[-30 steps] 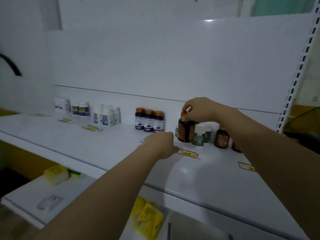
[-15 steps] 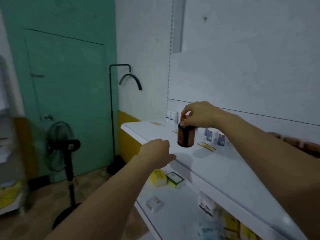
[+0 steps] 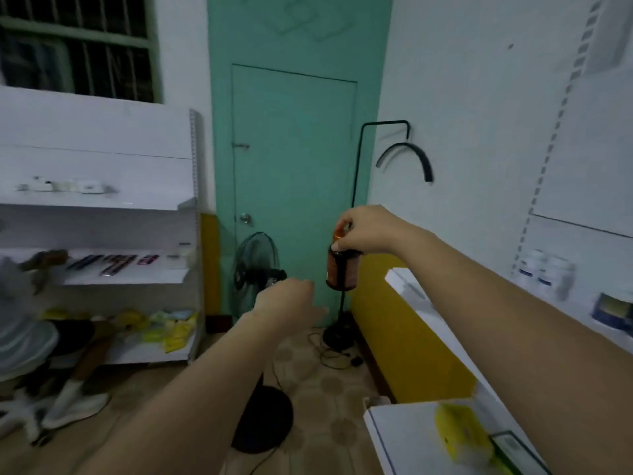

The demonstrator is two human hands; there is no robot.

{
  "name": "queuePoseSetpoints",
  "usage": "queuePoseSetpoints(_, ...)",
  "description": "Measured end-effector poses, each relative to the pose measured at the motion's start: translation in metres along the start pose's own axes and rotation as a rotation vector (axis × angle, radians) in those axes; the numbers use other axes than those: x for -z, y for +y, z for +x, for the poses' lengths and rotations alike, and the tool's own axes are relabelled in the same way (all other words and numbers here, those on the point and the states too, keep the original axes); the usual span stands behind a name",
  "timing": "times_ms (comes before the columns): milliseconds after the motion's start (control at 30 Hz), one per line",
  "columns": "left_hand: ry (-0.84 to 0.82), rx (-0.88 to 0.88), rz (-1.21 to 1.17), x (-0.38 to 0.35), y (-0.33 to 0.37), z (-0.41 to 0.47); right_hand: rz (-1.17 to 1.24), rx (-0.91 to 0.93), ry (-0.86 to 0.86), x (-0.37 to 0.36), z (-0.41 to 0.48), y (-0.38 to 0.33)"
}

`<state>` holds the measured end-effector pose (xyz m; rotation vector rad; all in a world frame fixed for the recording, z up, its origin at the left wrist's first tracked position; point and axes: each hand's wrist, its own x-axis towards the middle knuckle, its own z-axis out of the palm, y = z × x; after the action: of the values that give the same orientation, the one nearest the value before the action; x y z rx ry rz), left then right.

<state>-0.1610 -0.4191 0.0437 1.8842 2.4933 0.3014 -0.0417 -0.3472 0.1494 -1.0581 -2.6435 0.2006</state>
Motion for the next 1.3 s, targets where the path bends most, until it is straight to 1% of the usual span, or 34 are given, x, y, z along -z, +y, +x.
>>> queuePoseSetpoints(233,-0.045,0.095,0.006,-0.036,-0.081,0.116,0.068,0.055,-0.083,-0.066,0.151,0.005)
queuePoseSetpoints(433,-0.083,0.03,0.02,-0.068,-0.138,0.239,0.088,-0.02,-0.086,-0.117,0.272,0.037)
queuePoseSetpoints(600,-0.138,-0.064,0.029,-0.092,-0.157,0.349,0.073,-0.144,-0.104,-0.144,0.362,0.086)
queuePoseSetpoints(767,-0.254,-0.163,-0.009,-0.14,-0.138,0.459,0.076,-0.284,-0.121,-0.173,0.438,0.165)
queuePoseSetpoints(933,-0.314,-0.221,-0.057,-0.204,-0.1,0.558,0.04,-0.396,-0.141,-0.212,0.495,0.265)
queuePoseSetpoints(1133,-0.416,-0.371,-0.014,-0.274,-0.052,0.654,0.083,-0.629,-0.214,-0.255,0.53,0.388)
queuePoseSetpoints(1233,-0.505,-0.437,-0.007,-0.317,-0.03,0.694,0.105,-0.735,-0.262,-0.284,0.537,0.443)
queuePoseSetpoints(1300,-0.554,-0.492,-0.019,-0.353,-0.015,0.718,0.119,-0.808,-0.264,-0.311,0.538,0.479)
